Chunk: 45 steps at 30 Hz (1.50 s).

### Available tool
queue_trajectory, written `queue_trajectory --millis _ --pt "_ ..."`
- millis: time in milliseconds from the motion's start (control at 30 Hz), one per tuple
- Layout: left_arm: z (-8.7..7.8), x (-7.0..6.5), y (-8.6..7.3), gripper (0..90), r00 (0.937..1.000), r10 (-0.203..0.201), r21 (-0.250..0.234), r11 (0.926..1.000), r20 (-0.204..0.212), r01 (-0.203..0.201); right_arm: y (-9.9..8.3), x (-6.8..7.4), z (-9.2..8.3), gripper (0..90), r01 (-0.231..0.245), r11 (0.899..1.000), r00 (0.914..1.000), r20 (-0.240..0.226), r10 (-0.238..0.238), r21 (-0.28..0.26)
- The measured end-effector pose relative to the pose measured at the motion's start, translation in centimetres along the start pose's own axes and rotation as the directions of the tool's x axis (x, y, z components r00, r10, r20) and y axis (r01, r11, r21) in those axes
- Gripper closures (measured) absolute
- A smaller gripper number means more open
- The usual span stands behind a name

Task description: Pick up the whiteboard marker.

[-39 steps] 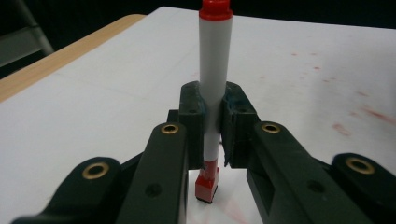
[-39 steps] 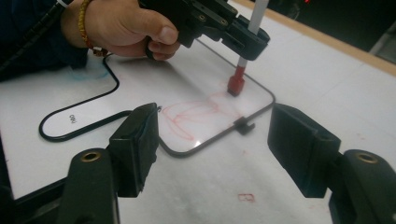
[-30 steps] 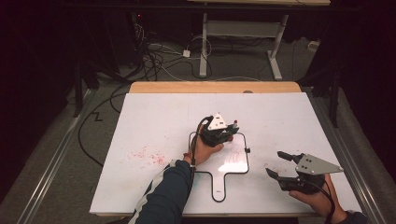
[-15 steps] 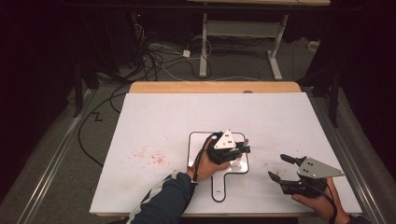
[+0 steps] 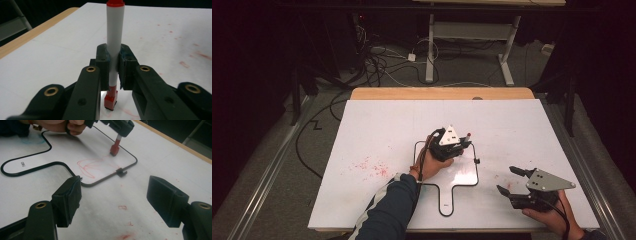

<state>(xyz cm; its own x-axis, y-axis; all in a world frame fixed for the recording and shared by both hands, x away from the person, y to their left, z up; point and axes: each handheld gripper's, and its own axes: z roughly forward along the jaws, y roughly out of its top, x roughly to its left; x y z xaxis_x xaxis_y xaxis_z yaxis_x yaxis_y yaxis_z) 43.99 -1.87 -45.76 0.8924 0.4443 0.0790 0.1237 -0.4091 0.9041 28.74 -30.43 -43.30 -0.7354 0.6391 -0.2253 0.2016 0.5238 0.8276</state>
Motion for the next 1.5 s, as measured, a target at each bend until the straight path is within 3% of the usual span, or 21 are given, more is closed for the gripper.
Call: queue_trajectory --millis 100,267,300,500,667,800,933,1033,1200,1400,1433,1500 --pt "-0.1 0.8 -0.2 78.6 0.9998 -0.019 -0.008 0.9998 -0.005 0.019 -0.1 0.0 0.0 28.8 -0.004 1.0 1.0 -0.004 0.004 0.005" --pt "-0.3 0.5 -0.3 78.6 0.999 -0.036 -0.008 0.9993 0.026 0.036 -0.1 0.1 0.2 28.8 0.003 1.0 0.9998 -0.018 -0.003 0.011" --pt "-0.6 -0.2 -0.5 78.6 0.9992 -0.016 -0.011 0.9998 0.037 0.016 -0.1 0.1 0.2 28.8 0.006 1.0 0.9998 -0.017 -0.005 0.011" --pt "-1.4 -1.9 -1.1 78.5 0.9968 -0.012 -0.033 0.9994 0.079 0.015 0.0 0.2 0.1 28.8 0.009 1.0 0.9997 -0.022 -0.009 0.013" --pt "-2.1 -5.1 -1.1 78.6 0.9901 0.042 -0.027 0.9989 0.134 -0.039 0.1 0.2 0.1 28.8 0.014 1.0 0.9996 -0.025 -0.014 0.014" --pt "-2.4 -6.2 -1.2 78.6 0.9864 0.056 -0.034 0.9981 0.155 -0.052 0.0 0.3 0.1 28.8 0.012 1.0 0.9995 -0.029 -0.012 0.016" --pt "-2.5 -6.0 -1.2 78.6 0.987 0.063 -0.03 0.9978 0.148 -0.06 0.1 0.3 0.2 28.7 0.019 1.0 0.9993 -0.031 -0.019 0.016" --pt "-2.3 -4.8 -1.3 78.6 0.9962 0.039 -0.027 0.9989 0.078 -0.037 0.0 0.3 0.1 28.7 0.018 1.0 0.9995 -0.028 -0.018 0.016" --pt "-1.7 -3.2 -1.0 78.6 0.9996 0.017 -0.006 0.9998 0.022 -0.017 0.0 0.3 0.2 28.7 0.022 1.0 0.9994 -0.029 -0.021 0.021" --pt "-1.9 -3.6 -1.2 78.6 0.9979 -0.007 -0.015 0.9999 0.064 0.008 0.0 0.3 0.1 28.7 0.026 0.999 0.9991 -0.034 -0.026 0.019" --pt "-2.4 -4.4 -1.6 78.6 0.9965 0.012 -0.028 0.9996 0.082 -0.009 0.0 0.3 0.1 28.7 0.025 0.999 0.9992 -0.032 -0.024 0.02" --pt "-2.9 -5.1 -1.9 78.6 0.9946 0.005 -0.038 0.9993 0.104 -0.002 -0.1 0.3 0.0 28.7 0.02 1.0 0.9993 -0.031 -0.02 0.019"
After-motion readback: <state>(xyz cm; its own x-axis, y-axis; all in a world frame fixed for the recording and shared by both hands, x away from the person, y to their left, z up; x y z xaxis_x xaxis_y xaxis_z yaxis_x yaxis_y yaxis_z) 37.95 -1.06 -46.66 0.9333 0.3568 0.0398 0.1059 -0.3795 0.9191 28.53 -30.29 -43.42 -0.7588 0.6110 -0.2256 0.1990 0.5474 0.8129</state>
